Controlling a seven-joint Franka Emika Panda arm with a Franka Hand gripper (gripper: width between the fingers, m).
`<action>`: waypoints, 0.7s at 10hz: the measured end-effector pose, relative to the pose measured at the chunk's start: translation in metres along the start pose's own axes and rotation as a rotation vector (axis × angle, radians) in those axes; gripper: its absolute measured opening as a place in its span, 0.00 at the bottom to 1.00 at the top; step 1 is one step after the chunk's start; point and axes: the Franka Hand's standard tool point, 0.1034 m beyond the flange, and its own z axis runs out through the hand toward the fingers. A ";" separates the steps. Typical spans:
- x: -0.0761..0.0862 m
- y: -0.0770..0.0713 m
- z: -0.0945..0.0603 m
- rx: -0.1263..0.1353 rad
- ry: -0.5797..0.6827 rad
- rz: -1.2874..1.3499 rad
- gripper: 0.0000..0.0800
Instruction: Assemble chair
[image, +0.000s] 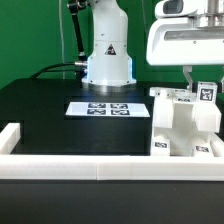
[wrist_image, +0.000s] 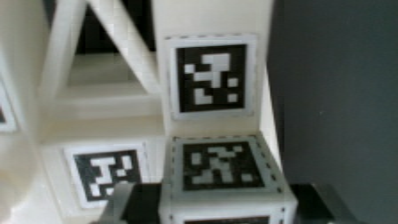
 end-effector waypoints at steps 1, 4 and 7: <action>0.001 0.002 0.000 0.000 0.000 0.104 0.36; 0.002 0.000 0.000 0.002 0.004 0.365 0.36; 0.002 0.000 -0.001 0.002 0.004 0.389 0.36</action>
Offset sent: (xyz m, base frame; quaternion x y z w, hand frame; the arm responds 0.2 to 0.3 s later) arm 0.0034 0.0021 -0.0044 -0.0086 0.0015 0.2179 0.9759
